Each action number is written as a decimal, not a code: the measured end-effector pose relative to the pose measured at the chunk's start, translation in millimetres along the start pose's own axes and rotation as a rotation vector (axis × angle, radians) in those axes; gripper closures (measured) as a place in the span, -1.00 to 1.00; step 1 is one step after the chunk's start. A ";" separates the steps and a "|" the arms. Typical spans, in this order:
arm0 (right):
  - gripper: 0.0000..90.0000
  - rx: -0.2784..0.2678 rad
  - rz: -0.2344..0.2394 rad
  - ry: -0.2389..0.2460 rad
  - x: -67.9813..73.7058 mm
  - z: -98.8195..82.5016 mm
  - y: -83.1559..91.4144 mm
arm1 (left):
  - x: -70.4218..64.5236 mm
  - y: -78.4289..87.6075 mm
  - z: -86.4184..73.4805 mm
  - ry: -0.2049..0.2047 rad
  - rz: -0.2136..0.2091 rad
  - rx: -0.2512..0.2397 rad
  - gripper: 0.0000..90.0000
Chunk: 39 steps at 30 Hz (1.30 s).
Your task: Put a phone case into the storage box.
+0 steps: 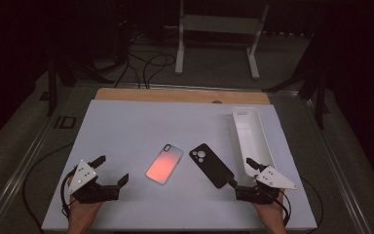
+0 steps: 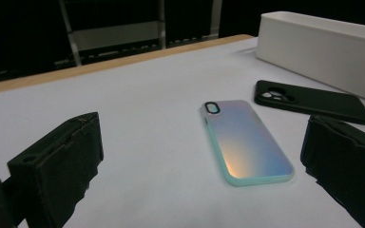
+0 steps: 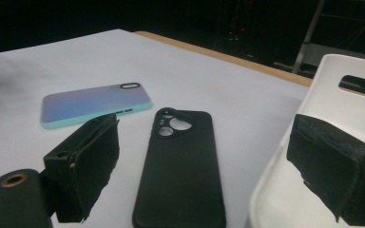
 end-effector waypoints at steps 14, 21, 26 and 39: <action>-0.77 -0.001 -0.006 0.012 -0.2 -0.7 -0.4 | 1.8 -3.4 -6.1 0.007 0.015 0.027 -0.98; -0.77 0.000 -0.008 0.012 0.4 -1.4 -0.7 | 1.8 -3.7 -6.3 0.021 0.014 0.026 -0.98; -0.77 0.006 -0.006 0.019 2.0 -2.0 -1.8 | 2.1 -3.6 -6.7 0.024 0.012 0.026 -0.98; -0.77 -0.002 -0.016 0.016 2.7 -0.8 -2.2 | -0.6 -3.0 8.8 0.076 -0.014 -0.026 -0.97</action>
Point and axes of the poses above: each handheld gripper's, and its own axes: y roughly backward along the jaws, z roughly out of its top, x roughly to its left, the point moved 8 cm from there along -y, roughly forward along the jaws, and after that the axes turned 8 degrees about y, right-handed, at the moved point
